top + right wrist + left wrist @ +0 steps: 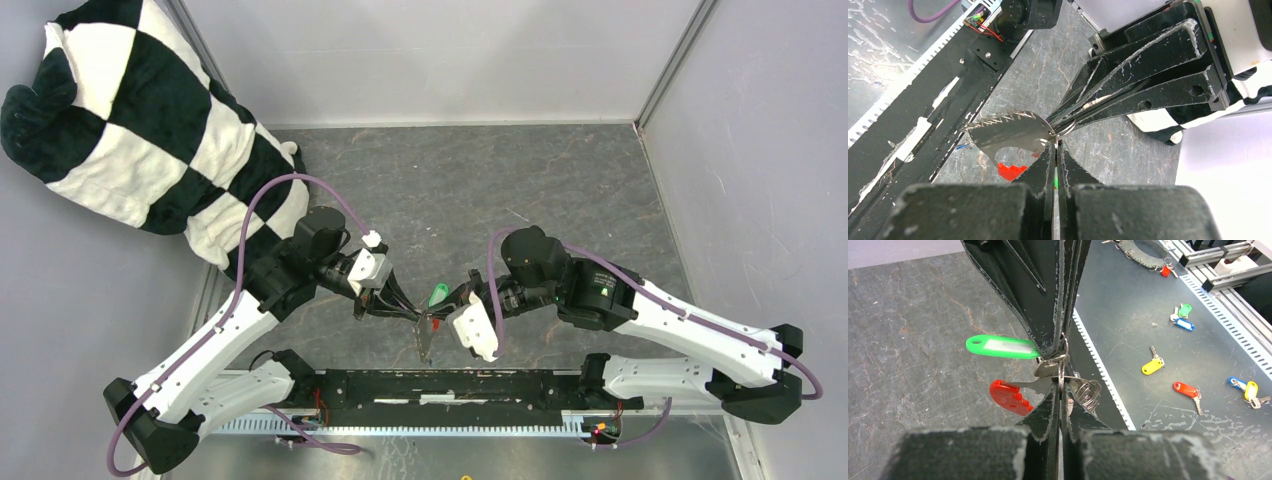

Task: Put the keys on the keyring
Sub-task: Insert the key onto the keyring.

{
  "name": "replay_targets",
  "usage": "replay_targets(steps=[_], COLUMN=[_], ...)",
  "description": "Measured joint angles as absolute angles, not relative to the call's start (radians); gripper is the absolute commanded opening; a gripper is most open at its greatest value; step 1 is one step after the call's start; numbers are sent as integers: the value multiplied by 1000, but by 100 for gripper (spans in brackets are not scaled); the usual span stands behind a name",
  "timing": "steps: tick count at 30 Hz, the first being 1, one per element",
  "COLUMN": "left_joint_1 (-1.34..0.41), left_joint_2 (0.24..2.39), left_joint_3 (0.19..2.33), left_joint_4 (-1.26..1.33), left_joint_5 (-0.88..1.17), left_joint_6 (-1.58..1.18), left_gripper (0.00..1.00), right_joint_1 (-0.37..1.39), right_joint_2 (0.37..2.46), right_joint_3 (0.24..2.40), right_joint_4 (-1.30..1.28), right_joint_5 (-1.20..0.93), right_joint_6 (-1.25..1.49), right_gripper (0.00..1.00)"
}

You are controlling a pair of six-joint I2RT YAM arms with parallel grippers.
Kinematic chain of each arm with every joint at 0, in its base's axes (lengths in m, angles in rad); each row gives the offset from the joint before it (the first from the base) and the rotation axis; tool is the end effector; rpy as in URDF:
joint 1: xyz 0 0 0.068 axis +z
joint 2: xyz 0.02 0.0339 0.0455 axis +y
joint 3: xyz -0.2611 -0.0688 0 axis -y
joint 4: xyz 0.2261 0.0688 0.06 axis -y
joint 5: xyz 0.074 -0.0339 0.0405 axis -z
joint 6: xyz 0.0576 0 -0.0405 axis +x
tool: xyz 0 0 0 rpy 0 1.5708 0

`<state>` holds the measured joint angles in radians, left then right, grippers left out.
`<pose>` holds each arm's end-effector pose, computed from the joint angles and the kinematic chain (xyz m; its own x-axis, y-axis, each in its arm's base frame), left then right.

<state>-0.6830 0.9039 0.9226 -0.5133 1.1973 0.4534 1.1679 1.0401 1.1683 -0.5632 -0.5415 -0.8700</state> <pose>0.0957 -0.1470 0.3378 0.0483 0.1667 -0.9848 0.9397 -0.3417 -0.0118 0.0575 0.2106 0.3751 0.6361 -0.1781 -0.7508 -0.7528 -0.3569 -0.5531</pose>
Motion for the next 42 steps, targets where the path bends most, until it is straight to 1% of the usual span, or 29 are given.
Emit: replay_targets(steps=[42], left_joint_1=[-687], left_joint_2=[900], left_joint_3=[915], left_joint_4=[-503], left_joint_5=[1197], left_joint_6=[428], left_gripper=[2], right_joint_1=[1183], right_joint_2=[1075], right_joint_3=[1181], right_joint_4=[-540], right_joint_5=[-514], right_joint_6=[-865], right_gripper=[1])
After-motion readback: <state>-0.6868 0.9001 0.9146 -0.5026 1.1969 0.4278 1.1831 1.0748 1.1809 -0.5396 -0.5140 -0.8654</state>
